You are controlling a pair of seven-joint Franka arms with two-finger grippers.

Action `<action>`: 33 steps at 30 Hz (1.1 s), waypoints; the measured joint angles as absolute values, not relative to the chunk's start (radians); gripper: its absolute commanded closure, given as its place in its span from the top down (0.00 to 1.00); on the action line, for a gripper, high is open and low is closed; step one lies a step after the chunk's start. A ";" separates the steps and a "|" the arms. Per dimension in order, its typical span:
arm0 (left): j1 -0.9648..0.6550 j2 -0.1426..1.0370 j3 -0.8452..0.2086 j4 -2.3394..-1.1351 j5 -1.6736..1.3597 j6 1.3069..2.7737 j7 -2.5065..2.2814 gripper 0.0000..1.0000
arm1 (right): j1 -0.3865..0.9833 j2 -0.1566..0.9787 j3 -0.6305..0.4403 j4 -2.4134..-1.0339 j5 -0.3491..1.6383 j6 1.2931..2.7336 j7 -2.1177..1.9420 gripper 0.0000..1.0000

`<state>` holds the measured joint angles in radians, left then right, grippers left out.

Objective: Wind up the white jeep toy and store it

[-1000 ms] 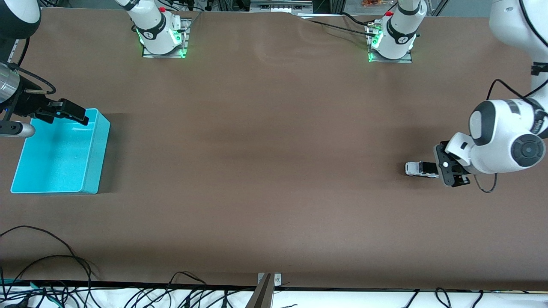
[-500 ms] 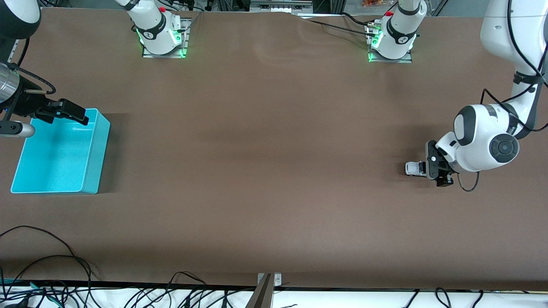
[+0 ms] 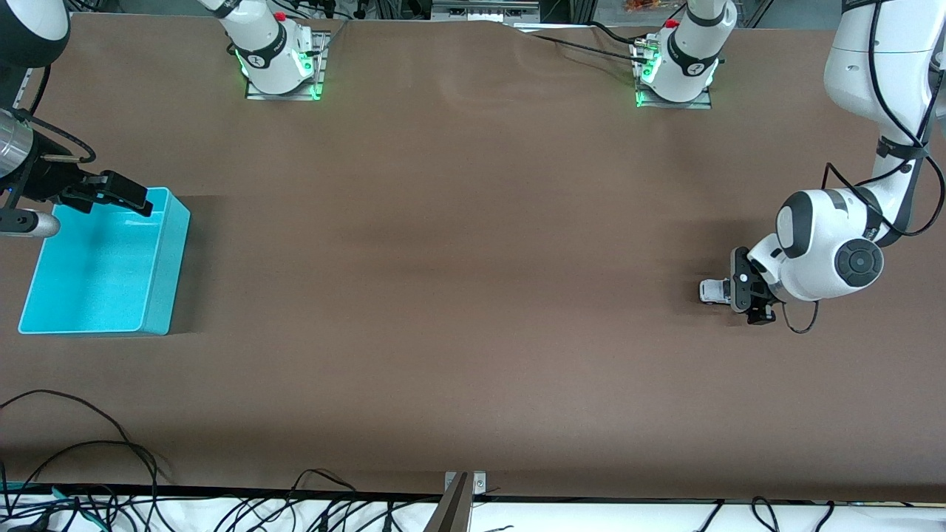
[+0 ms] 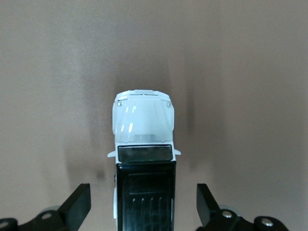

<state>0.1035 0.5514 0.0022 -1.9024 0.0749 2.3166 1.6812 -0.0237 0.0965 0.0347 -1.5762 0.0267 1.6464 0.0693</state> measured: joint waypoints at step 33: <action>0.145 0.563 0.003 -1.902 0.075 2.325 1.684 0.00 | -0.024 0.096 0.035 -1.576 0.027 1.646 0.069 1.00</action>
<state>0.1454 0.5626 0.0033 -1.9022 0.0749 2.3253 1.6839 -0.0239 0.0965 0.0347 -1.5762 0.0267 1.6464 0.0692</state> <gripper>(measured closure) 0.480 0.000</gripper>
